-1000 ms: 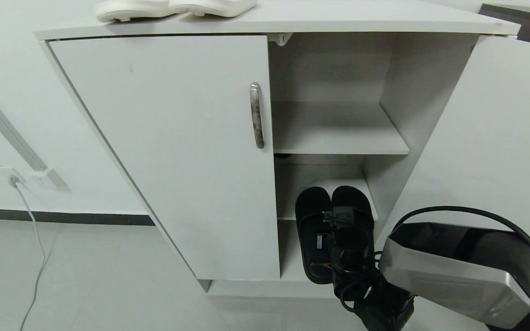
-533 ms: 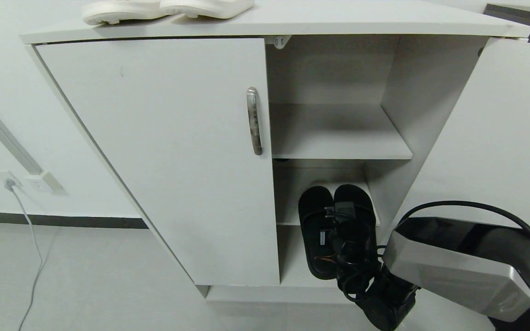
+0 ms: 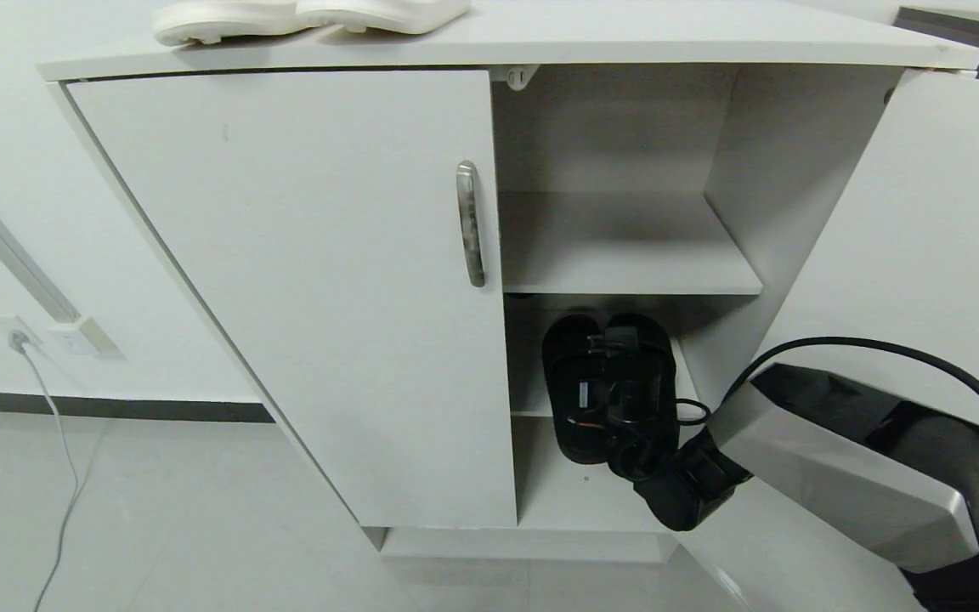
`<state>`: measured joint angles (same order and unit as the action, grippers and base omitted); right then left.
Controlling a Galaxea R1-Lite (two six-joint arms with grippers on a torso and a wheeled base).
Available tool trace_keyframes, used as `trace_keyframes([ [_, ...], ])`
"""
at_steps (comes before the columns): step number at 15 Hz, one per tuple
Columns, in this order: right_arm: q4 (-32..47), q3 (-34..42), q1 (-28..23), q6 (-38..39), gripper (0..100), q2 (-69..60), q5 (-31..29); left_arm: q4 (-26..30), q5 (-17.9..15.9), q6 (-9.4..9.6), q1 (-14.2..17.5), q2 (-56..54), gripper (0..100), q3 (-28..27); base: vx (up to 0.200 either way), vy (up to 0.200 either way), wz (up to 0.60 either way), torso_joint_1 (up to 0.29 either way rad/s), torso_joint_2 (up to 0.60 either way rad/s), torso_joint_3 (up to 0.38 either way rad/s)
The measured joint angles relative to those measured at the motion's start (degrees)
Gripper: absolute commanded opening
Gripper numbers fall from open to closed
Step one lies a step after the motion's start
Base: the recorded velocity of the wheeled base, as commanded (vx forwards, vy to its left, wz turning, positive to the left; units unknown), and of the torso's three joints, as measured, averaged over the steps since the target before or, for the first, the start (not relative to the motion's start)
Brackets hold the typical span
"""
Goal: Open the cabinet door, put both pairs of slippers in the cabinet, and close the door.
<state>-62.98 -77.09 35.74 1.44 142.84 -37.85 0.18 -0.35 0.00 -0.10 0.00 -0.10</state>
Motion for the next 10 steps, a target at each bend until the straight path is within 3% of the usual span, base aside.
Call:
trace_keyframes([
  [10, 6.0, -15.2, -3.0, 1.0, 0, 6.5, -0.2, 0.0, 0.0, 0.0, 0.0, 0.0, 0, 0.0, 0.0, 0.0, 0.0, 0.0, 0.0, 0.0],
])
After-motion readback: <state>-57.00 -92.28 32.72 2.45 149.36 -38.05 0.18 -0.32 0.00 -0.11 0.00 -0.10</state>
